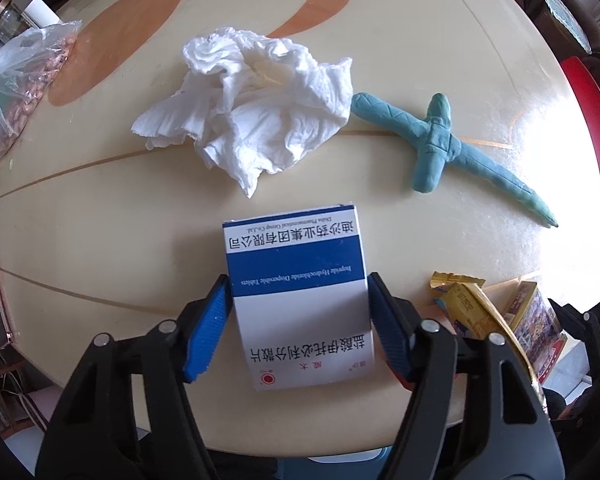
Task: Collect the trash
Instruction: 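Close the left tool on the medicine box while the right tool grips the card box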
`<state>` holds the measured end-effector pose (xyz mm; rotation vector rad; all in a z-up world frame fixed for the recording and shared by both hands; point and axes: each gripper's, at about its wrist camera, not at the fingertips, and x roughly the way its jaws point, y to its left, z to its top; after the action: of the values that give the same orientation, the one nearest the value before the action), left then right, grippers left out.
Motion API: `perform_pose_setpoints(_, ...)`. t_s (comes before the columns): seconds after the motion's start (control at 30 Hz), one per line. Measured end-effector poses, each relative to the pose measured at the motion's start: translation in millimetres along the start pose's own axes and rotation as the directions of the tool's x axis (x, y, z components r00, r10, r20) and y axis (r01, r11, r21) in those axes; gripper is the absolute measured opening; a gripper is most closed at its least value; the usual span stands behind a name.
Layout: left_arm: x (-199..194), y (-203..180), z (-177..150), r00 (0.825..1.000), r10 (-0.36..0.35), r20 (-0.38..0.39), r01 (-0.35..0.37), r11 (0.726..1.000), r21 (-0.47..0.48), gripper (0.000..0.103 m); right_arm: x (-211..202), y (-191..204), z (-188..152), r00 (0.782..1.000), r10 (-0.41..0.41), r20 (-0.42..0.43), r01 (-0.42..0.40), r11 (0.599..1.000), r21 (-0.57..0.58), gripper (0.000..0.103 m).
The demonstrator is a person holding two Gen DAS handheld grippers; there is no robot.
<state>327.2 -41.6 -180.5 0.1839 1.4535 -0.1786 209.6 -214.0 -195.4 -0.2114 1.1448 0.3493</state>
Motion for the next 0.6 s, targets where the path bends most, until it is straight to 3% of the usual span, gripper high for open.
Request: perform_pose_setpoints(0.6,-43,30,-21,0.996,0.02,0.088,-0.017,0.999,-0.031,0.062,-25,-14,1,0.996,-0.062,0.056,0.055,0.991,0.126,0.063)
